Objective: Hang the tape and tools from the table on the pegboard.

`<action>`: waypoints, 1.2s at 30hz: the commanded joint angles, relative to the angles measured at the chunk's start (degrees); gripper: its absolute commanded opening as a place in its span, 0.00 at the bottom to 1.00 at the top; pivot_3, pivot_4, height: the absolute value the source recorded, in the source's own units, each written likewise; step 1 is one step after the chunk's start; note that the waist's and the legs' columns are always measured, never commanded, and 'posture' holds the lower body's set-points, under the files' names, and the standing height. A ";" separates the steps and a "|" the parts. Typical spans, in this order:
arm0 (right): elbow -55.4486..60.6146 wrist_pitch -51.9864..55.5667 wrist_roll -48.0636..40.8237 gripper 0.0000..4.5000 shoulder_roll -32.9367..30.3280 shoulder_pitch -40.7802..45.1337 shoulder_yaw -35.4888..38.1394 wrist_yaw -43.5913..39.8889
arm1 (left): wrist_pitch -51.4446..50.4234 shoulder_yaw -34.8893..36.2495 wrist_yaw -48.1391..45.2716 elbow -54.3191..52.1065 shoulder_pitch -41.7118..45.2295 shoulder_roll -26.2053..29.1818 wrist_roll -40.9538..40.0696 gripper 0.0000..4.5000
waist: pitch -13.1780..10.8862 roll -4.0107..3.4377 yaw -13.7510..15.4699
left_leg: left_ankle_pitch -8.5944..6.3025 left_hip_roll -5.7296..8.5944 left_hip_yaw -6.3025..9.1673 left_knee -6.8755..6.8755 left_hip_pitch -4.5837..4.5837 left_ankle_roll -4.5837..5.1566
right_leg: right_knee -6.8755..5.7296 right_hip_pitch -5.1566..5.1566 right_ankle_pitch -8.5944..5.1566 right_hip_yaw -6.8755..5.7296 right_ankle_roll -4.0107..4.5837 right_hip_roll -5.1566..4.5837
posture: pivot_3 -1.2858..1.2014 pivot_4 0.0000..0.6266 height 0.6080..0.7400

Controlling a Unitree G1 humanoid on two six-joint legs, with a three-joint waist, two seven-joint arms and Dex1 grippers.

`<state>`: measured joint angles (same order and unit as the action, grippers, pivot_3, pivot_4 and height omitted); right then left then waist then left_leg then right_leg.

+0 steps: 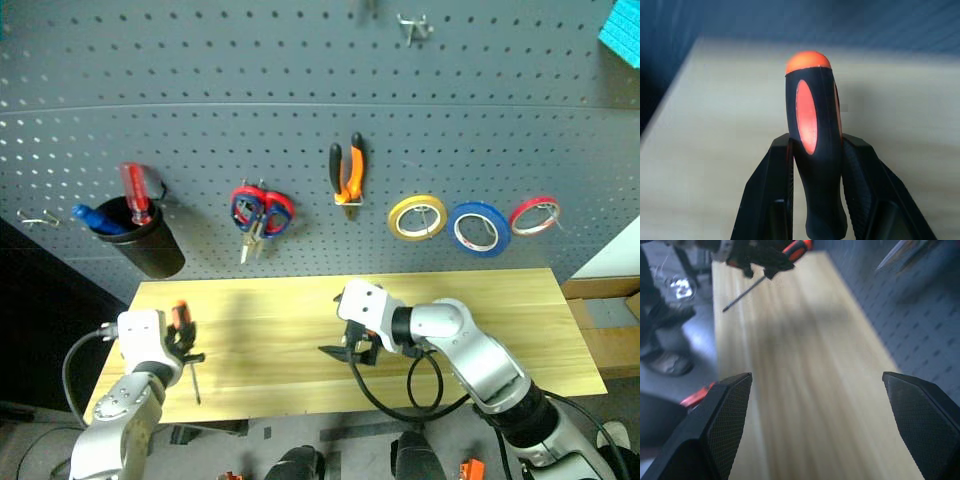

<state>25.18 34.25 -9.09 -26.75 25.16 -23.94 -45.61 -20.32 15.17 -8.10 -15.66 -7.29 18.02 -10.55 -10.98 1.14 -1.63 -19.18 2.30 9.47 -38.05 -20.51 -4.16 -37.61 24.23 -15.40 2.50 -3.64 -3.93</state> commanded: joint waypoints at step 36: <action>-1.87 -5.43 -11.53 1.00 1.18 7.25 9.26 -6.09 | 12.55 12.71 3.92 7.21 35.49 10.83 1.46 0.22 | 0.00 0.03 0.38 | 0.11 0.00 0.03 -0.10 -0.03 0.04 | -0.16 0.02 0.01 -0.08 0.01 0.38 | 0.52 0.29 1.00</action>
<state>20.67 29.28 -20.28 -25.81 31.48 -14.89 -52.20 -11.02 28.12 -4.19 -7.91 26.37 28.11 -9.83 -10.98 1.16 -1.25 -19.07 2.30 9.50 -38.15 -20.57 -4.13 -37.77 24.28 -15.39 2.40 -3.63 -3.56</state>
